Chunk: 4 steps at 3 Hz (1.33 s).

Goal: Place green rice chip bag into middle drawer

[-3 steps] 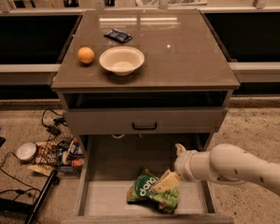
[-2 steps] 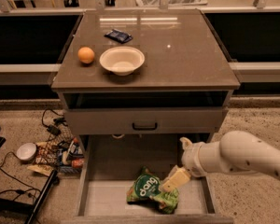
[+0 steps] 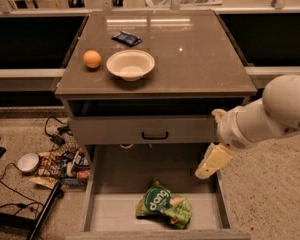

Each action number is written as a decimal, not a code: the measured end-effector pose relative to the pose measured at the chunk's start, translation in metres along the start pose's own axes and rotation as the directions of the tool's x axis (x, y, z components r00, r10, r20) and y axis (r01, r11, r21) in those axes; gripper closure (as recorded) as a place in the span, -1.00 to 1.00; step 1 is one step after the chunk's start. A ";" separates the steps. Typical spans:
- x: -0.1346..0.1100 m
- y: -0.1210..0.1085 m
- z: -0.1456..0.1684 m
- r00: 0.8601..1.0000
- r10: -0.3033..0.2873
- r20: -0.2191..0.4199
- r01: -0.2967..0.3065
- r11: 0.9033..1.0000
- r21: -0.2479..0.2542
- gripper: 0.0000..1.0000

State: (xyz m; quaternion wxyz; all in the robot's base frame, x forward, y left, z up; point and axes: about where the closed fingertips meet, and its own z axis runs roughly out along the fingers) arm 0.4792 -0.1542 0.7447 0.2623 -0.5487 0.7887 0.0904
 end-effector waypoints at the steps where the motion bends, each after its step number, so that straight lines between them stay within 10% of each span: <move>1: -0.007 -0.011 -0.053 0.995 -0.044 -0.093 0.046 0.999 0.025 -1.00; 3: 0.009 -0.013 -0.136 0.953 0.004 -0.302 0.064 0.974 0.217 -1.00; 4: 0.009 -0.014 -0.137 0.952 0.001 -0.305 0.069 0.973 0.220 -1.00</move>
Offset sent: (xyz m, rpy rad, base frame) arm -0.0331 -0.0849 0.1352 -0.4324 -0.0773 -0.2003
